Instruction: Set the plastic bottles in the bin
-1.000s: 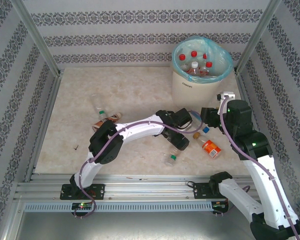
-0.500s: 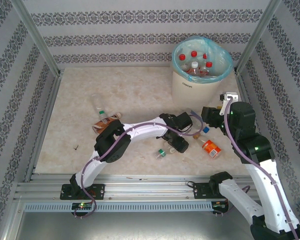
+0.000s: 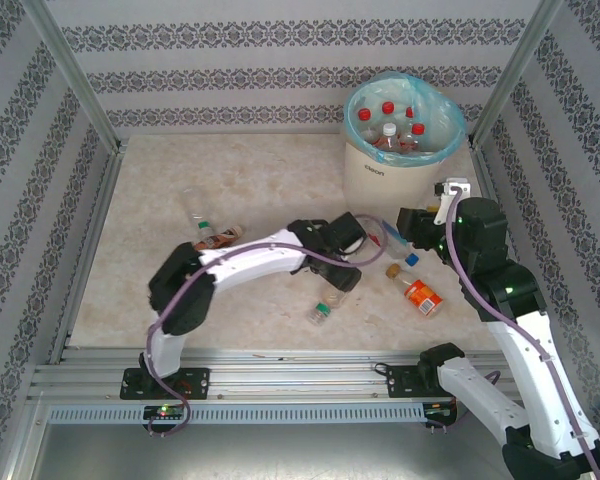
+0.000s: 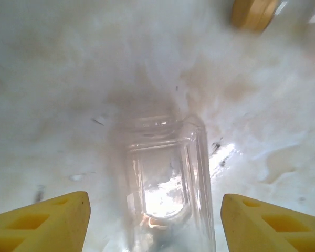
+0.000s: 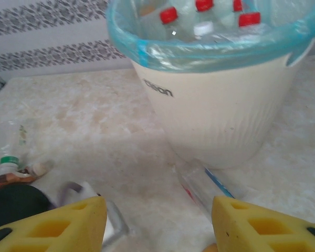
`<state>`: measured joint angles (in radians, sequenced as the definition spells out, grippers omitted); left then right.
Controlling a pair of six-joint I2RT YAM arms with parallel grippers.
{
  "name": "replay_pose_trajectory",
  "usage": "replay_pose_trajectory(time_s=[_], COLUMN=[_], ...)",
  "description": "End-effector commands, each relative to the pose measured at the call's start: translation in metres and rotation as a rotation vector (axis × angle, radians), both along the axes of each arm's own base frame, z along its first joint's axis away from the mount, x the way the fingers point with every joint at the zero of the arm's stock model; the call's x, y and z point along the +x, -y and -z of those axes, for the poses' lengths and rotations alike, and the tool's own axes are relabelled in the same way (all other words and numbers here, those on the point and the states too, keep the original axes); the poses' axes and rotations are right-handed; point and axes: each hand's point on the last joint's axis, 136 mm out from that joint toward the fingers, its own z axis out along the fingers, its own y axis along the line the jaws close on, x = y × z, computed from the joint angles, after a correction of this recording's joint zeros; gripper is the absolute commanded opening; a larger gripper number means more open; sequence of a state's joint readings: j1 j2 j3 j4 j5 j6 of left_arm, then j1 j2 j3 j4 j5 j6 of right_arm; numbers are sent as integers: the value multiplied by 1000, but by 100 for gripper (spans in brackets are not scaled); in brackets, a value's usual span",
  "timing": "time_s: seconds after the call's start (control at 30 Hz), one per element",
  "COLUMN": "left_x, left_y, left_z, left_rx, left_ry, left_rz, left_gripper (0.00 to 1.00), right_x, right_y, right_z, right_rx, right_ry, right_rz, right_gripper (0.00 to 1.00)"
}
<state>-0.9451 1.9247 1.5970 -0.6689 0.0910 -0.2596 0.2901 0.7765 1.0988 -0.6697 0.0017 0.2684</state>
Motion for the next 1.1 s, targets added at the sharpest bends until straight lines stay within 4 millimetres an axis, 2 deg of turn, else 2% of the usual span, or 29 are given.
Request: replay_pose_trajectory(time_s=[0.0,0.07,0.13,0.17,0.23,0.33,0.43,0.57,0.67,0.83,0.97,1.07], left_x=[29,34,37,37,37,35,25,1,-9,-13,-13,-14], left_y=[-10,-16,-23,-24,-23,-25,-22,-3,7,13,7,3], left_z=[-99,-143,-174,-182,-181,-149,-102,-49,-15,29,62,77], left_rx=[-231,-384,-482,-499,-454,-348,-267,-182,-92,36,170,215], left_ry=[192,245,301,316,308,216,99,-3,-33,-40,-34,-42], left_rz=[-98,-135,-163,-157,-137,-158,-176,-130,-107,-69,-35,-27], left_gripper=[65,62,62,68,74,77,79,81,82,82,82,80], right_x=[-3,-3,-2,-1,0,-1,-4,-8,-10,-13,-16,-19], right_y=[-18,-25,-27,-27,-29,-29,-25,-18,-15,-14,-13,-11], right_z=[-38,-46,-51,-53,-55,-58,-59,-61,-61,-61,-63,-63], right_rx=[92,114,120,119,115,106,96,86,88,96,101,108], right_ry=[134,177,202,206,208,207,215,230,236,235,235,238], right_rz=[-82,-110,-114,-111,-111,-110,-96,-69,-58,-54,-54,-49], right_gripper=[56,56,55,55,56,55,56,56,56,57,57,57])
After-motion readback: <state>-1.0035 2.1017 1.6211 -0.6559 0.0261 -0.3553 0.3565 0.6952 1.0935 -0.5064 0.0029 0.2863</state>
